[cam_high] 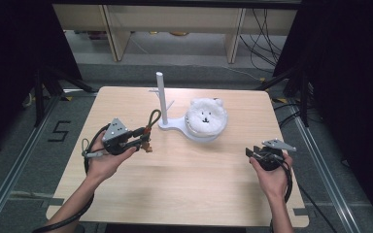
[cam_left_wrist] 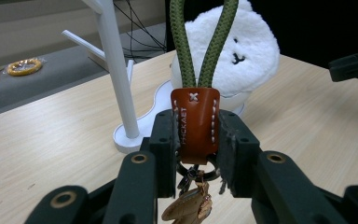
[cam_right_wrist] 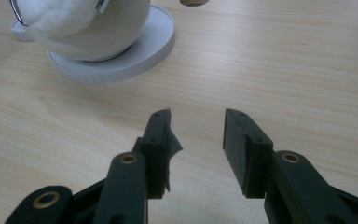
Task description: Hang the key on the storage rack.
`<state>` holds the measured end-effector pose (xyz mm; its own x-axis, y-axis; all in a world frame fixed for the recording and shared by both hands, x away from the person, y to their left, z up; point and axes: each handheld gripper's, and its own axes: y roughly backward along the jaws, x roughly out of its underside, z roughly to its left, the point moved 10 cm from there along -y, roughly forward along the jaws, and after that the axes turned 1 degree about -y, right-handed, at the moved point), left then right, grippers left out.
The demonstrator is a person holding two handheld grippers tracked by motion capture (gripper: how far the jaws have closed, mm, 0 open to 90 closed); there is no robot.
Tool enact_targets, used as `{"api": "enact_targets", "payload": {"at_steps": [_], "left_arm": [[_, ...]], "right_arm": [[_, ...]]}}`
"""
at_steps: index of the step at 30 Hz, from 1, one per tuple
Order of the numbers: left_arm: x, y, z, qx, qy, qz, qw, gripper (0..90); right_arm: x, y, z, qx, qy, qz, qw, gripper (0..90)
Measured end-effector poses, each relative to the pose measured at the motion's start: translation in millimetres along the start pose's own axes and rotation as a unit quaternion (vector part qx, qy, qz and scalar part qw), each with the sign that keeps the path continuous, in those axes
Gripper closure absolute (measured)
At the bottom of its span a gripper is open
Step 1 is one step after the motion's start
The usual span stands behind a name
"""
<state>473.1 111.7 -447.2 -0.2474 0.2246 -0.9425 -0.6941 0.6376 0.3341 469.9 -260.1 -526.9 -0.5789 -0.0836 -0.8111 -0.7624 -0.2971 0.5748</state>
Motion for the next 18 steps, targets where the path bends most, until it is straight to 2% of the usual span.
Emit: {"api": "enact_targets", "payload": {"at_steps": [1,3,6,7,8,9,11,12,14,15,16,18], "left_arm": [[-0.3,-0.3,0.9,-0.003,0.000,0.000,1.0000,68.9],[-0.8,-0.7,2.0,-0.006,0.003,0.002,1.0000,68.9],[-2.7,-1.8,3.5,-0.008,0.005,-0.002,1.0000,68.9],[-3.0,-2.0,4.2,-0.009,0.005,-0.001,0.9999,68.9],[-3.6,-2.6,4.9,-0.010,0.006,-0.003,0.9999,68.9],[-4.0,-3.0,5.6,-0.011,0.008,-0.003,0.9999,68.9],[-4.9,-4.0,7.6,-0.013,0.008,-0.004,0.9999,68.9],[-6.0,-5.2,8.3,-0.011,0.011,-0.010,0.9998,68.9],[-6.0,-5.1,10.9,-0.018,0.012,-0.006,0.9998,68.9],[-6.5,-5.7,11.8,-0.019,0.012,-0.007,0.9997,68.9],[-6.5,-5.8,12.9,-0.021,0.013,-0.005,0.9997,68.9],[-7.1,-6.8,14.9,-0.022,0.015,-0.007,0.9996,68.9]], "right_arm": [[0.8,1.1,-0.8,0.004,0.003,0.005,1.0000,62.6],[-0.1,0.3,0.2,-0.001,0.000,-0.002,1.0000,62.6],[1.2,0.9,-1.9,0.009,0.003,0.003,0.9999,62.6],[2.6,1.8,1.3,0.009,-0.014,0.008,0.9998,62.6],[2.9,1.7,1.3,0.008,-0.015,0.008,0.9998,62.6],[1.7,0.8,-1.9,0.008,0.004,0.003,1.0000,62.6],[0.9,-0.2,-1.7,0.008,0.003,-0.003,1.0000,62.6],[2.7,1.3,1.9,0.008,-0.020,0.004,0.9998,62.6],[2.3,0.7,0.8,0.010,-0.014,0.001,0.9998,62.6],[1.0,-0.4,-2.0,0.010,0.003,-0.005,0.9999,62.6],[0.6,-1.3,-0.9,0.001,0.004,-0.009,1.0000,62.6],[1.2,-0.6,-0.2,0.000,0.002,-0.006,1.0000,62.6]]}}
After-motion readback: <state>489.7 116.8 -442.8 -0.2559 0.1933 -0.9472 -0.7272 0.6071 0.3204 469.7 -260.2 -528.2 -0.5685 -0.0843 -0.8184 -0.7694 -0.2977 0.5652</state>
